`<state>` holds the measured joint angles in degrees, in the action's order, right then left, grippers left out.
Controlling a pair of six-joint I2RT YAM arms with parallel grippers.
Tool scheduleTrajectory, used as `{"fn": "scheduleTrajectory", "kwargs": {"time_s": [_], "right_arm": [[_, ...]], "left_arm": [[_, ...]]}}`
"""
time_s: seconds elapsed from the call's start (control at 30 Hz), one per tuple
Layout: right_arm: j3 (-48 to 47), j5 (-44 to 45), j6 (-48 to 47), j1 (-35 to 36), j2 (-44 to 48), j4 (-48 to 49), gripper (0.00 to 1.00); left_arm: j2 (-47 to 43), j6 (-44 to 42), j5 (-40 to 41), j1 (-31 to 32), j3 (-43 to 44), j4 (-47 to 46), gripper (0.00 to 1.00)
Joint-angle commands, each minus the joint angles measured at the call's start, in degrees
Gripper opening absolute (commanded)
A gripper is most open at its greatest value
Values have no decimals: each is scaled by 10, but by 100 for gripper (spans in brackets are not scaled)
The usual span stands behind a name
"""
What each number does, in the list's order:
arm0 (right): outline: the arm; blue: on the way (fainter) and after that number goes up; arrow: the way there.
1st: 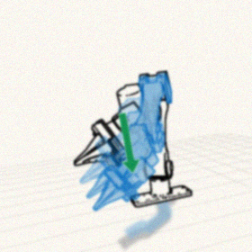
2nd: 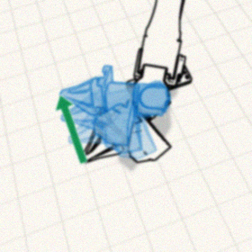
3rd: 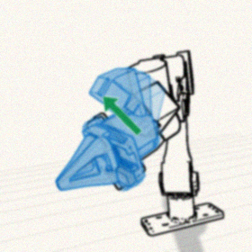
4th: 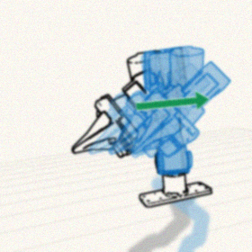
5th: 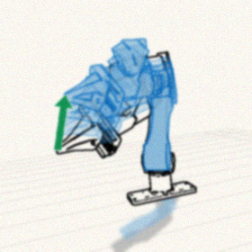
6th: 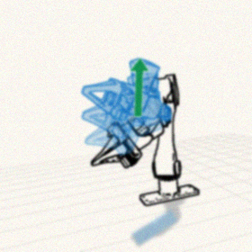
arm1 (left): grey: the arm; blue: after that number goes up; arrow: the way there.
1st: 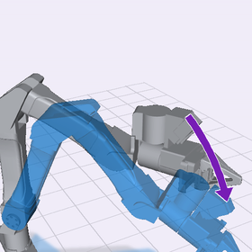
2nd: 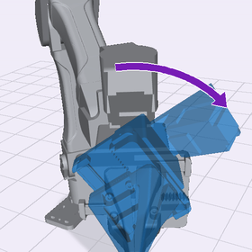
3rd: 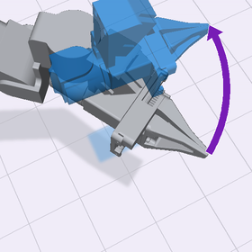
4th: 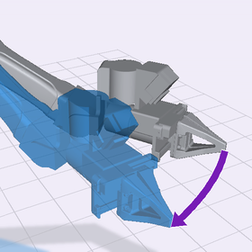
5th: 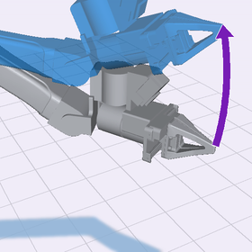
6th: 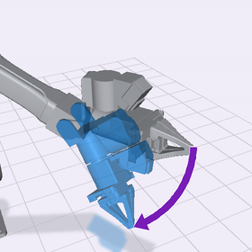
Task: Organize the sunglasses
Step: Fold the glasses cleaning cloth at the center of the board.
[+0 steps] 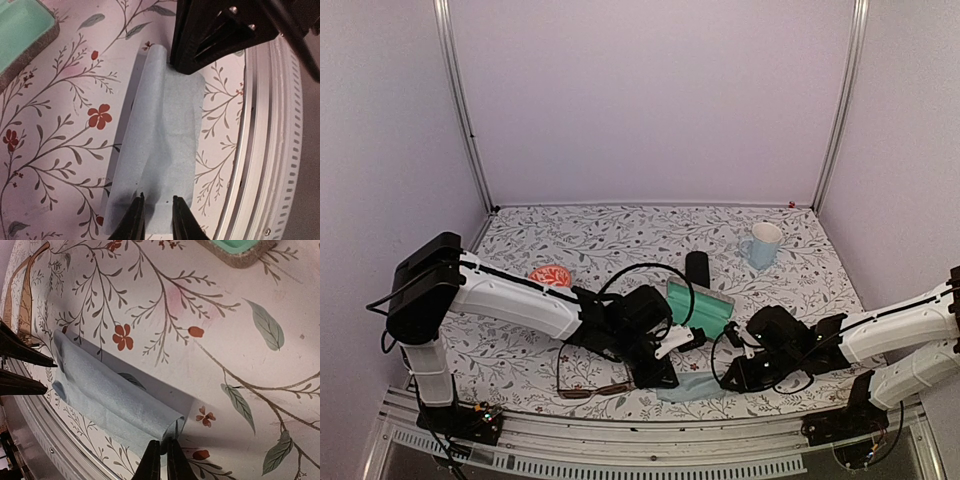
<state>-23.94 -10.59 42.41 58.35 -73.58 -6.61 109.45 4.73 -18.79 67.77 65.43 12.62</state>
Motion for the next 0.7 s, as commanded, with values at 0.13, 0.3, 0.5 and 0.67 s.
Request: {"fn": "scheduleTrajectory", "kwargs": {"time_s": [0.13, 0.3, 0.5, 0.67], "right_arm": [[-14, -4, -3, 7, -6, 7, 5], [-16, -2, -3, 8, 1, 4, 2], [-18, -3, -1, 8, 8, 0, 0], [-21, -2, 0, 8, 15, -9, 0]], "left_arm": [[1, 4, -4, 0, -3, -15, 21], [5, 4, -5, 0, -3, -15, 21], [5, 4, -4, -1, -3, -15, 21], [5, 4, -3, -1, -5, -16, 21]]}}
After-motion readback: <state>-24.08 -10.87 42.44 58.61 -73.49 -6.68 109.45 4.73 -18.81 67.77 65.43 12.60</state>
